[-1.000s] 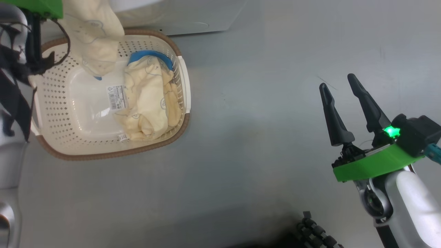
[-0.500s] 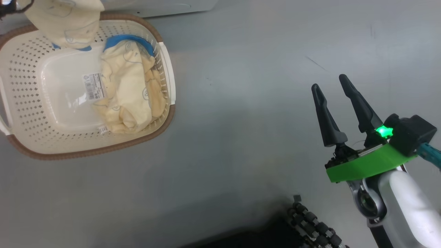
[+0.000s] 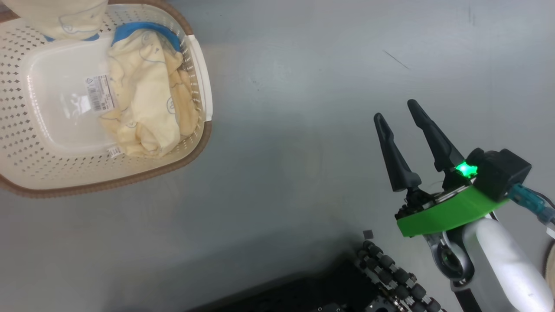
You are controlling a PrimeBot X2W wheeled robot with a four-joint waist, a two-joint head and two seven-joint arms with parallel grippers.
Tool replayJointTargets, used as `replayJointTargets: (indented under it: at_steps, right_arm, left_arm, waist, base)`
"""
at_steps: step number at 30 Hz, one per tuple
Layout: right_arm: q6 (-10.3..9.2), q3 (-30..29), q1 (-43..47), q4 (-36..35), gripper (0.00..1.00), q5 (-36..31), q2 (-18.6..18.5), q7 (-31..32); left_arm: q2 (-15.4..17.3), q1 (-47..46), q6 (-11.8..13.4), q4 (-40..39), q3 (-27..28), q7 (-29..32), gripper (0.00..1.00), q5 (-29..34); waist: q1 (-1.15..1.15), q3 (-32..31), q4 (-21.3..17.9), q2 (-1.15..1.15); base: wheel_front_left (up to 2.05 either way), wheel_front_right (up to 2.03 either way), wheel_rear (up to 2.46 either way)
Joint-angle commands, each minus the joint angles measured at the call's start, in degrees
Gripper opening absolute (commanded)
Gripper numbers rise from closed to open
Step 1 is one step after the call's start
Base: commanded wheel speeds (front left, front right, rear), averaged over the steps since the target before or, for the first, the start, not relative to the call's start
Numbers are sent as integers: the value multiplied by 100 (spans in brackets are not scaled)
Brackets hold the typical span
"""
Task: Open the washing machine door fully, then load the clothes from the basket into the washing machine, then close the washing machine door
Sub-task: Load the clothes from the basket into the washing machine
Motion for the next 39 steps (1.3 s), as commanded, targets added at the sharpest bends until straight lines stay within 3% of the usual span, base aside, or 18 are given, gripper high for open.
replayJointTargets:
  at_steps: [1,7,15,16,17,18,30,39]
  right_arm:
    - [-1,109,226,-136,100,42,-24,-55]
    - [-1,204,232,-122,100,62,-2,-55]
    - [-1,238,202,-99,100,86,24,-55]
    - [-1,244,194,-87,100,90,26,-55]
    - [-1,250,181,-76,100,94,30,-55]
    - [-1,250,170,-63,100,94,32,-55]
    - [-1,125,100,-51,100,82,-9,-55]
    - [-1,-43,-13,-89,100,63,-17,-55]
  left_arm:
    - [248,-346,26,-174,69,-155,0,22]
    - [329,-730,39,-166,-226,-1010,0,411]
    - [406,-822,60,-126,-244,-1148,0,466]
    - [390,-780,80,-25,-193,-1148,20,401]
    - [375,-762,95,49,-159,-1149,67,355]
    - [352,-726,111,154,-126,-1149,100,305]
    - [122,-325,237,593,0,-1151,100,15]
    - [-7,193,327,257,173,-1152,100,-187]
  waist:
    - [0,26,-29,0]
    - [0,46,-131,0]
    - [0,98,-215,0]
    - [0,93,-214,0]
    - [0,89,-215,0]
    - [0,67,-207,0]
    - [0,-258,-13,0]
    - [0,-445,183,0]
  base:
    - [0,0,0]
    - [0,0,0]
    - [0,0,0]
    - [0,0,0]
    - [0,0,0]
    - [0,0,0]
    - [0,0,0]
    - [0,0,0]
